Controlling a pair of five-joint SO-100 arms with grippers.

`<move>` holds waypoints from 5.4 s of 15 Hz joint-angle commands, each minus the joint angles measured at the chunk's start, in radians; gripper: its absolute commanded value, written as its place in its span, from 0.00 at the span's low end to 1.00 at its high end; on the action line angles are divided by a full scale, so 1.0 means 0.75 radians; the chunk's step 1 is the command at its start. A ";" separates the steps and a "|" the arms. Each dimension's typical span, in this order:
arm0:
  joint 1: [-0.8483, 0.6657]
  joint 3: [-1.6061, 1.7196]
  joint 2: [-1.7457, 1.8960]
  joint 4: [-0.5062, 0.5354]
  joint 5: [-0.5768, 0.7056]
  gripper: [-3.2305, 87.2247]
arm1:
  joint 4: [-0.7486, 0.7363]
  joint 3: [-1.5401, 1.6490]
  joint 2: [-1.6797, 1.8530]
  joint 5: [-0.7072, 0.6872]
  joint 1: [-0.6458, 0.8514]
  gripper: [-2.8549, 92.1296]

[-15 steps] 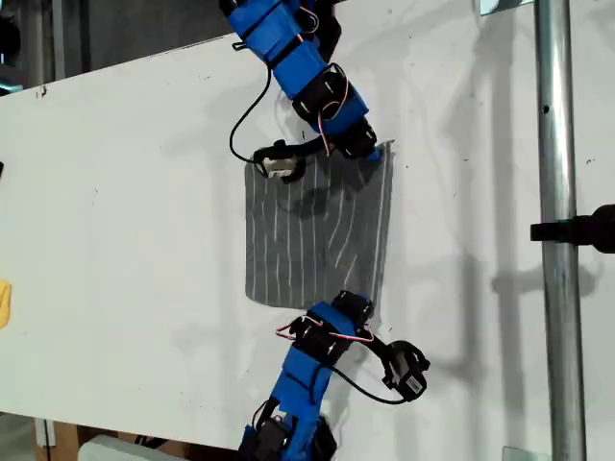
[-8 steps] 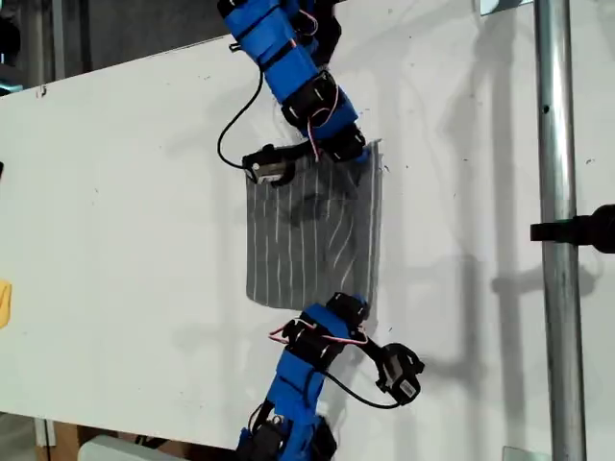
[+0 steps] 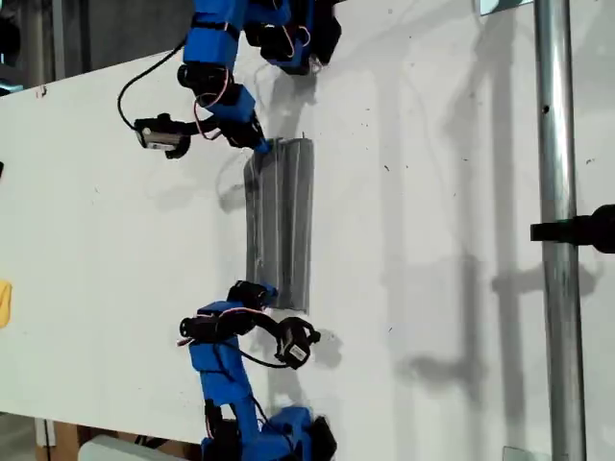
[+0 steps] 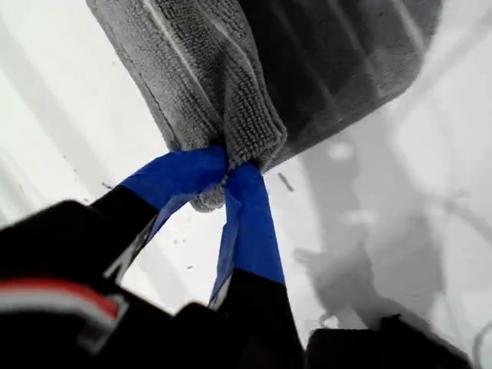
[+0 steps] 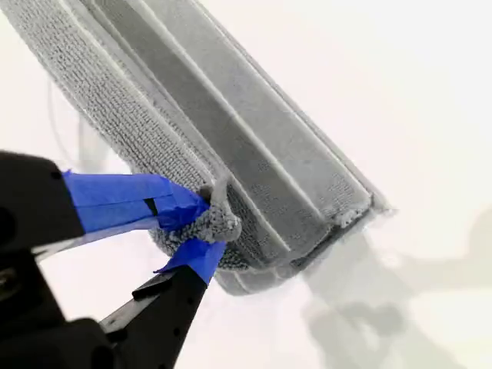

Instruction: Grasp corners of a towel and fold twice.

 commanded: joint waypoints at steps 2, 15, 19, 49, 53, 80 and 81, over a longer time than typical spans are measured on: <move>-0.305 -0.100 0.012 0.008 0.202 0.00 | -0.092 -0.117 -0.078 -0.366 0.413 0.03; -0.065 0.280 -0.141 -0.235 -0.178 0.00 | -0.331 0.505 0.139 0.014 0.098 0.03; -0.133 0.348 -0.092 -0.264 -0.160 0.00 | -0.458 0.501 0.022 -0.039 0.155 0.03; 0.560 2.454 1.317 -1.360 -0.867 0.03 | -0.247 0.765 0.460 0.493 0.274 0.54; 0.544 2.489 1.379 -1.379 -0.837 0.02 | -0.526 0.648 0.072 0.481 0.282 0.53; 0.227 2.769 2.962 -0.450 -0.642 0.01 | -0.687 -1.049 -1.145 0.344 -0.049 0.38; 0.227 2.769 2.962 -0.450 -0.644 0.01 | -0.802 -1.064 -1.059 0.276 -0.084 0.40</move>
